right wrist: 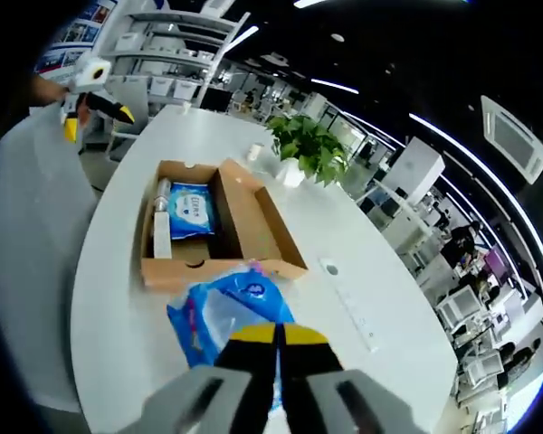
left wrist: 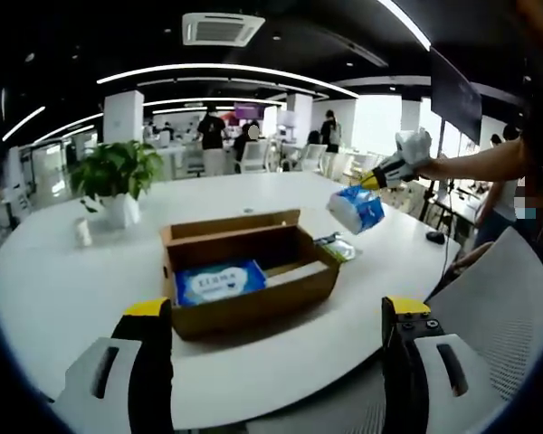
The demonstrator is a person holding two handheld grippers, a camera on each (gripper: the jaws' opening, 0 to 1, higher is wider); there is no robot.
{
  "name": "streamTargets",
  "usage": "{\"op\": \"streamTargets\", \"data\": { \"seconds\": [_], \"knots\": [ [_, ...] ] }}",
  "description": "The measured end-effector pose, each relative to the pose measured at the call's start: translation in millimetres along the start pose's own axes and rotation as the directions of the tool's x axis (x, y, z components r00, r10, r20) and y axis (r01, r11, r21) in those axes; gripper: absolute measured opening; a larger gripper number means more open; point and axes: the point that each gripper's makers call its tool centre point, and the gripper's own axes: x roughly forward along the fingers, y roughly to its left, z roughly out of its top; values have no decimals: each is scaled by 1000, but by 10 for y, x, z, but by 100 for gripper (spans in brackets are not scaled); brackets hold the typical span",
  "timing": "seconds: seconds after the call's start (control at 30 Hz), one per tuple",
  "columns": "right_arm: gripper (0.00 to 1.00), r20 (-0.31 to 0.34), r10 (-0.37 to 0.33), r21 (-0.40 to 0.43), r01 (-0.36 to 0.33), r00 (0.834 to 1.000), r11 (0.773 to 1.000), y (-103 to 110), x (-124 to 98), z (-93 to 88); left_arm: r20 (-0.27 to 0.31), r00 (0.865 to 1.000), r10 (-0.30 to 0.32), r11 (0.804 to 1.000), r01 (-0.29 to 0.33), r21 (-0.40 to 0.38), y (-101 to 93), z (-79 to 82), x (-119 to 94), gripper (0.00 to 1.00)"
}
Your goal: Operate the shoe box by opening the lid, removing the specified soft item, and placing it in the target area until the item is outside and the box remains undamaged.
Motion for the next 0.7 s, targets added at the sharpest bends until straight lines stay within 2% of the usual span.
{"op": "streamTargets", "data": {
  "seconds": [0.3,0.57,0.7],
  "knots": [
    [0,-27,-1,20,1,1000,1000,-46,-86,-261,-12,1000,7,1000,-7,5,11,-22,0,100],
    [0,-78,0,51,4,997,999,-100,-94,-614,-26,1000,12,1000,-12,8,23,-46,5,99],
    [0,-95,1,60,5,995,998,-115,-92,-722,-30,999,15,1000,-15,6,29,-50,6,99]
  ]
}}
